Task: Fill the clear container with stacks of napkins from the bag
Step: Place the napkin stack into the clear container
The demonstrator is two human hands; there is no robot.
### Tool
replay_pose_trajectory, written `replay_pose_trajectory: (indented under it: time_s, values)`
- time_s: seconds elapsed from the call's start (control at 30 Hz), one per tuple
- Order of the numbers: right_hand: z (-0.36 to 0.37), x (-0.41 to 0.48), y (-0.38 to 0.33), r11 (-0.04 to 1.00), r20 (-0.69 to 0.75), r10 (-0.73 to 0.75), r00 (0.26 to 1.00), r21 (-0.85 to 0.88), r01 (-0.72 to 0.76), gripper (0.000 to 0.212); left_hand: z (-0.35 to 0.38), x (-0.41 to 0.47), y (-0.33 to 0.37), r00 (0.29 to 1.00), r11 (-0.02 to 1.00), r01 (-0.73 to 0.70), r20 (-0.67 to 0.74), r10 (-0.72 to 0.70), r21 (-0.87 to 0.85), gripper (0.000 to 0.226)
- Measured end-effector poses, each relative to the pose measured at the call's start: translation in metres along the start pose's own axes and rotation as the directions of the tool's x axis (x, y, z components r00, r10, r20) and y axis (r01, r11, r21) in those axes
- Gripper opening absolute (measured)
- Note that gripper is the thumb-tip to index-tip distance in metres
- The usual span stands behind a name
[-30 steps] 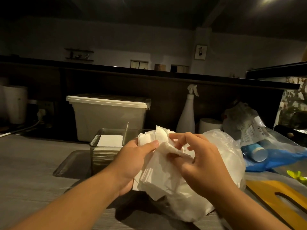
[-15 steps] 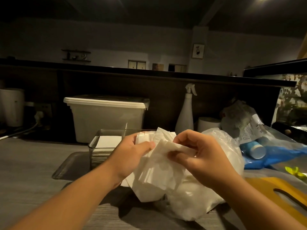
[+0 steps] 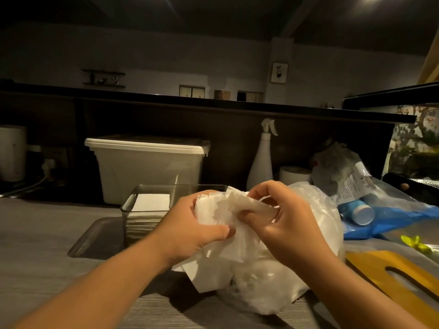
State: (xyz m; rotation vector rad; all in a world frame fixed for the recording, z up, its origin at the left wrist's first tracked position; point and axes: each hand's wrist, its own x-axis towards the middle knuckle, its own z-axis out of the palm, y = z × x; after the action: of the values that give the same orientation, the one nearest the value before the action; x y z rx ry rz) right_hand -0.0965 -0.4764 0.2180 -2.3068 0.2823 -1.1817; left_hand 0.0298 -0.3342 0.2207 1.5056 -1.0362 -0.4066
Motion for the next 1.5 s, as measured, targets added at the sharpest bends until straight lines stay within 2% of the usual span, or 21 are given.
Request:
replay_pose_trajectory:
  time_s: [0.1,0.17,0.43,0.6,0.73,0.87,0.93,1.03,1.1,1.17,1.3,1.5]
  values:
    - [0.001,0.002,0.0,0.999,0.025,0.052,0.998,0.008,-0.053,0.038,-0.001,0.001,-0.001,1.0,1.0,-0.014,-0.027,0.013,-0.025,0.043]
    - [0.002,0.002,0.0,0.998,0.042,0.064,0.997,0.013,-0.065,0.035,-0.002,0.002,-0.002,0.999,0.999,-0.012,-0.039,0.011,-0.036,0.042]
    - [0.001,-0.001,-0.001,0.998,-0.032,-0.047,0.998,-0.046,0.045,0.028,-0.002,0.002,-0.002,0.999,1.0,0.021,-0.031,-0.022,-0.022,0.041]
    - [0.001,-0.003,-0.001,0.998,-0.061,-0.029,0.998,-0.063,0.025,0.025,-0.002,0.0,0.003,0.986,0.945,0.165,0.042,-0.16,-0.281,0.015]
    - [-0.001,0.0,0.001,0.999,-0.092,0.04,0.995,0.027,-0.038,0.02,-0.004,0.002,0.003,0.982,0.88,0.177,0.021,-0.187,-0.442,0.019]
    - [-0.002,0.004,-0.001,0.974,-0.056,0.137,0.989,0.19,-0.124,0.015,-0.008,0.006,0.005,0.976,0.86,0.141,-0.079,-0.205,-0.49,0.017]
    - [-0.005,0.006,-0.004,0.914,0.037,0.177,0.983,0.364,-0.179,0.012,-0.011,0.007,0.005,0.971,0.845,0.123,-0.112,-0.21,-0.521,0.022]
    - [-0.01,0.006,-0.008,0.738,0.246,0.122,0.961,0.625,-0.254,0.011,-0.01,0.006,0.005,0.974,0.824,0.115,-0.101,-0.204,-0.555,0.027]
    - [-0.011,0.004,-0.011,0.66,0.286,0.096,0.954,0.699,-0.276,0.014,-0.009,0.004,0.004,0.981,0.819,0.103,-0.08,-0.178,-0.564,0.026]
    - [-0.007,0.003,-0.012,0.678,0.235,0.158,0.959,0.681,-0.278,0.014,-0.004,0.002,0.004,0.989,0.814,0.094,-0.037,-0.14,-0.574,0.025]
    - [0.003,0.003,-0.006,0.749,0.076,0.329,0.941,0.586,-0.309,0.009,0.006,-0.002,0.004,0.997,0.831,0.073,0.019,-0.074,-0.552,0.037]
    - [0.006,0.0,-0.007,0.752,0.015,0.383,0.924,0.575,-0.322,0.008,0.01,-0.002,0.002,0.992,0.799,0.128,0.058,-0.116,-0.588,0.035]
